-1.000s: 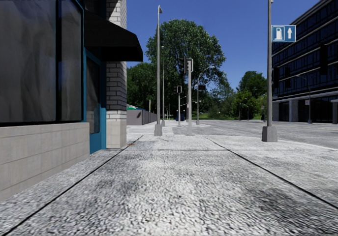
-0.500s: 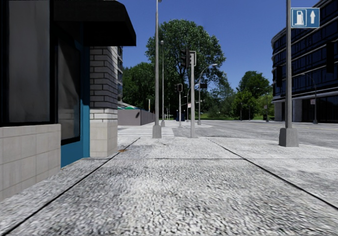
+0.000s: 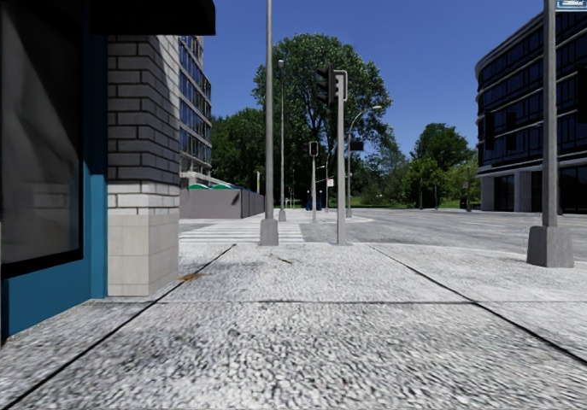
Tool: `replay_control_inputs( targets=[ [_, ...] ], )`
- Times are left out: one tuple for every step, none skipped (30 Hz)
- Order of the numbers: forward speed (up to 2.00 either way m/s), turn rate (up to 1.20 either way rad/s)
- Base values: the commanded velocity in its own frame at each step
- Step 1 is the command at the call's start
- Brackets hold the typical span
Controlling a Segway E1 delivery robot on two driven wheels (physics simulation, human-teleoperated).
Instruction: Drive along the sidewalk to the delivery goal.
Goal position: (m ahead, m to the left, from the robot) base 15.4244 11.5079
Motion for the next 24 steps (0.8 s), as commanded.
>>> replay_control_inputs(
  targets=[
    [2.0, 0.0],
    [2.0, 0.0],
    [2.0, 0.0],
    [2.0, 0.0],
    [2.0, 0.0],
    [2.0, 0.0],
    [2.0, 0.0],
    [2.0, 0.0],
    [2.0, 0.0],
    [2.0, 0.0],
    [2.0, 0.0],
    [2.0, 0.0],
    [2.0, 0.0],
    [2.0, 0.0],
    [2.0, 0.0],
    [2.0, 0.0],
    [2.0, 0.0],
    [2.0, 0.0],
    [2.0, 0.04],
    [2.0, 0.12],
    [2.0, 0.21],
    [2.0, 0.21],
    [2.0, 0.28],
    [2.0, 0.34]
  ],
)
